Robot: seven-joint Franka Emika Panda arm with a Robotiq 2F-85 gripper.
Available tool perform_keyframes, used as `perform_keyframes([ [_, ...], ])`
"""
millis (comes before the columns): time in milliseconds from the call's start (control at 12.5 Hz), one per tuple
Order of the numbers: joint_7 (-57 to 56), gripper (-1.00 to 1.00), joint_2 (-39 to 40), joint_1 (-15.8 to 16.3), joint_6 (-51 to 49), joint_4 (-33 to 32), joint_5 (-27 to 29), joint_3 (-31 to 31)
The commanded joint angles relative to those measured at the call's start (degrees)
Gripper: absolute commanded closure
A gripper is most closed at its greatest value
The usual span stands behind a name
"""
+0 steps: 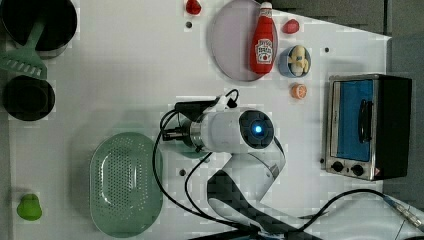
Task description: Drag mug right to left.
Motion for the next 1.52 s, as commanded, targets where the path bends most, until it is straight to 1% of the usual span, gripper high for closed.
perform_keyframes([
  [80, 2.9, -0.05, -4.9, -0.3, -1.7, 1.5, 0.4, -1.0],
  [400, 2.9, -0.96, -19.5, -4.0, -12.8, 2.3, 1.7, -3.8],
  [480, 3.0, -1.00, -23.8, -5.1, -15.9, 2.7, 1.7, -4.9],
  [640, 3.0, -1.00, -31.7, -7.3, -22.8, 4.2, 1.7, -8.7],
  [960, 3.0, -1.00, -43.4, -10.1, -39.6, 5.7, 1.8, -19.2],
  [1040, 3.0, -1.00, -45.3, -10.4, -42.6, 5.6, 1.8, -22.1],
  [1280, 3.0, -1.00, -48.8, -10.4, -44.6, 5.3, 2.1, -28.9],
  [1440, 2.9, -1.00, -48.9, -10.4, -46.4, 5.3, 2.7, -30.3],
  [1520, 2.7, -1.00, -49.0, -10.4, -49.3, 5.3, 2.6, -30.2],
])
